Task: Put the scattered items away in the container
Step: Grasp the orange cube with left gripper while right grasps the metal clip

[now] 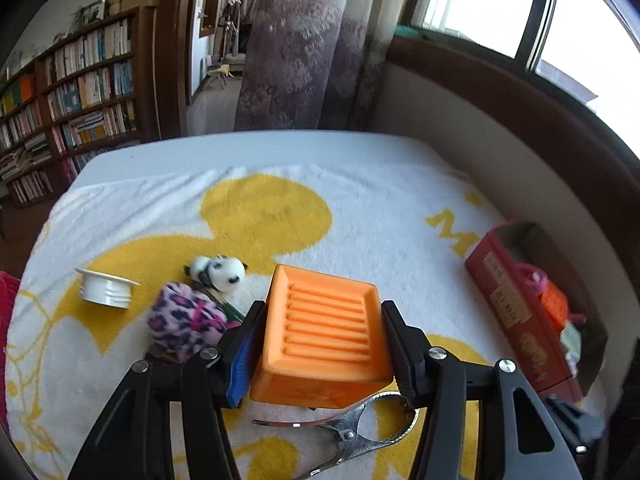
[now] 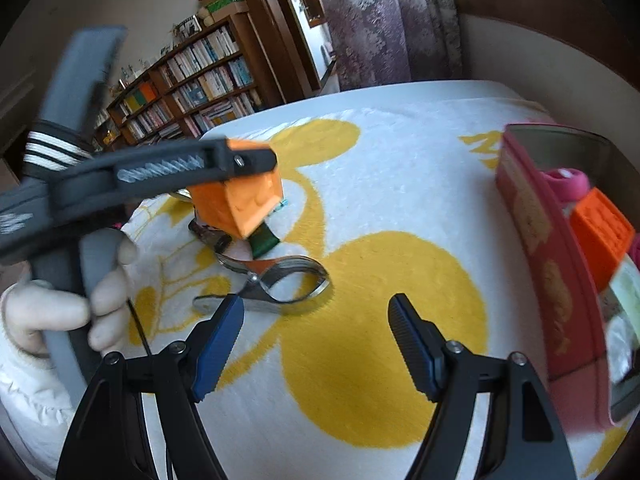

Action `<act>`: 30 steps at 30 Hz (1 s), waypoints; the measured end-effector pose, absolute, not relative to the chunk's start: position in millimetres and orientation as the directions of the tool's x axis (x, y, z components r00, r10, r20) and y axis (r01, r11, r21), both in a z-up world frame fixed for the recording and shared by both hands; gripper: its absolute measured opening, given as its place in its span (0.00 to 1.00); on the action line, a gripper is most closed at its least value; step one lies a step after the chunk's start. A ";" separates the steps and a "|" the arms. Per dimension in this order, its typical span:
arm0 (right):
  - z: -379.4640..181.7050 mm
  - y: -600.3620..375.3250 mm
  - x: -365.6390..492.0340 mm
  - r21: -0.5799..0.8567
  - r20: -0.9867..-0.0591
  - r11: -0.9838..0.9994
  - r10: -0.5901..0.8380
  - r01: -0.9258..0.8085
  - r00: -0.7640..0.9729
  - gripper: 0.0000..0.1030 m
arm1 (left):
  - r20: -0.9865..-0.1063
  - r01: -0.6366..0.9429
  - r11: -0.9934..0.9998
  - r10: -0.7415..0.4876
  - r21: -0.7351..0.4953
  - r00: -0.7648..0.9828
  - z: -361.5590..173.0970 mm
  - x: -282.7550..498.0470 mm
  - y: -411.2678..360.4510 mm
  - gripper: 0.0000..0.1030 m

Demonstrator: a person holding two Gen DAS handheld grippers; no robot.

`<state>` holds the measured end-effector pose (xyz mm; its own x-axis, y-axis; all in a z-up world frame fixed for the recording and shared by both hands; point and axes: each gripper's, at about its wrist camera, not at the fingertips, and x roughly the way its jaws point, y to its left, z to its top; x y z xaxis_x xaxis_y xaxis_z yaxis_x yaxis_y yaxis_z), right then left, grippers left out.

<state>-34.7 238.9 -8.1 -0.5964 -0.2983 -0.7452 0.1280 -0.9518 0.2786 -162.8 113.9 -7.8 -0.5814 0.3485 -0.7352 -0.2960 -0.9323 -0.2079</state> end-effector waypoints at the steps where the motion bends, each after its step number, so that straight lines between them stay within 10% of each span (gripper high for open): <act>1: -8.8 233.8 -41.1 0.274 -0.755 -0.953 -0.297 0.130 -0.584 0.76 | -0.728 -0.287 -0.934 0.348 -0.214 -0.591 -4.0 -162.9 109.5 0.56; 30: -35.6 192.8 -77.2 0.125 -0.867 -0.981 -0.181 0.149 -0.465 0.68 | -0.721 -0.193 -0.941 0.338 -0.278 -0.605 -0.3 -170.1 74.9 0.56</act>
